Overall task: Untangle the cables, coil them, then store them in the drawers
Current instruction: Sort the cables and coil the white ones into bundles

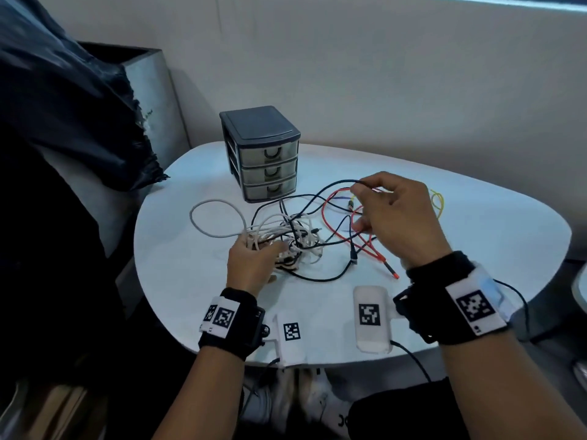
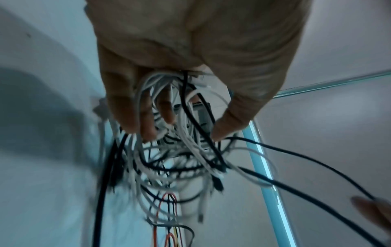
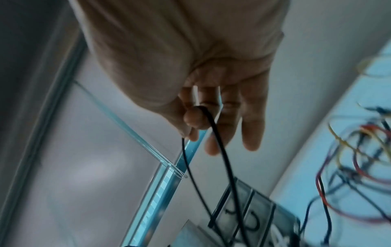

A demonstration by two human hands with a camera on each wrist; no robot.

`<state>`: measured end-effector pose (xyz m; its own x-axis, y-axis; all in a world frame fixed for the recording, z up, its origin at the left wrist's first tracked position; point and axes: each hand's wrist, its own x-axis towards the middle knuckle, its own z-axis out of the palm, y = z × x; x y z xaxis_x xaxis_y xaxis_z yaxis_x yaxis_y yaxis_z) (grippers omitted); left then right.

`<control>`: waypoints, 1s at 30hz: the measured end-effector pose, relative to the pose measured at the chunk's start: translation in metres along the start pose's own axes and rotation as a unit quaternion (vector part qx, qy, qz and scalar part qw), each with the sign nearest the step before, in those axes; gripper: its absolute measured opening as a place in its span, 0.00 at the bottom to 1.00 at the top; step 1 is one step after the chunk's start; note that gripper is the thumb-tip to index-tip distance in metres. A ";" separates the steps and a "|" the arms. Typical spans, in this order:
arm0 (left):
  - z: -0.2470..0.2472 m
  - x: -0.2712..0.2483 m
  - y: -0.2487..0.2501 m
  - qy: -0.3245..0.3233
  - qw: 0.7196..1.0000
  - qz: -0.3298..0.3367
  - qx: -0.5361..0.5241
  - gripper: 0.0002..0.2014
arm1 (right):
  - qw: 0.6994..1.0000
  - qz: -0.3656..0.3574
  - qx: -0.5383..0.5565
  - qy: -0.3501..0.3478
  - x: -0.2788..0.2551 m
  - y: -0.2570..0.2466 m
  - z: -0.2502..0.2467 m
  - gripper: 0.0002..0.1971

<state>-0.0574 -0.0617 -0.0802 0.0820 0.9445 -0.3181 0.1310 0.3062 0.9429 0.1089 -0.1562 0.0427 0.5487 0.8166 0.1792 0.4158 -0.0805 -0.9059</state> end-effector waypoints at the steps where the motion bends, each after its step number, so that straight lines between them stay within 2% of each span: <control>1: 0.004 -0.002 0.001 0.005 1.000 -0.003 0.001 0.31 | 1.000 0.015 0.023 -0.007 -0.002 0.000 0.004 0.10; 3: 0.012 -0.001 0.003 0.048 0.998 0.006 0.039 0.48 | 0.999 0.019 0.031 -0.037 -0.009 -0.005 0.012 0.14; 5: 0.016 -0.001 0.004 0.088 0.992 0.015 0.085 0.55 | 0.997 0.008 0.006 -0.080 -0.018 -0.012 0.015 0.14; 9: 0.018 0.001 0.011 0.140 0.984 0.002 0.106 0.50 | 0.987 -0.026 -0.084 -0.135 -0.027 -0.021 0.005 0.15; 13: 0.014 0.011 0.020 0.172 0.978 0.020 0.112 0.45 | 0.986 -0.021 -0.105 -0.129 -0.030 -0.022 -0.015 0.14; 17: 0.011 0.018 0.021 0.192 0.974 0.033 0.115 0.39 | 0.992 -0.027 -0.048 -0.111 -0.035 -0.020 -0.028 0.15; 20: 0.007 0.019 0.017 0.196 0.974 0.029 0.109 0.45 | 0.992 -0.041 0.057 -0.103 -0.033 -0.018 -0.033 0.13; 22: 0.004 0.020 0.015 0.206 0.972 0.024 0.109 0.49 | 0.986 -0.022 0.123 -0.111 -0.030 -0.016 -0.036 0.10; 23: 0.003 0.021 0.015 0.213 0.971 0.023 0.110 0.50 | 0.988 -0.015 0.115 -0.106 -0.028 -0.013 -0.037 0.09; 27: -0.001 0.026 0.018 0.242 0.963 0.042 0.112 0.43 | 0.998 -0.037 -0.041 -0.030 -0.017 0.003 -0.050 0.08; 30: -0.004 0.029 0.018 0.257 0.962 0.040 0.087 0.38 | 0.985 -0.055 -0.150 0.057 -0.012 0.021 -0.056 0.06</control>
<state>-0.0563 -0.0288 -0.0722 -0.3942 0.9121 -0.1123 0.3122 0.2479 0.9171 0.1514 -0.1998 0.0432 0.5595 0.7611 0.3281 0.6638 -0.1745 -0.7273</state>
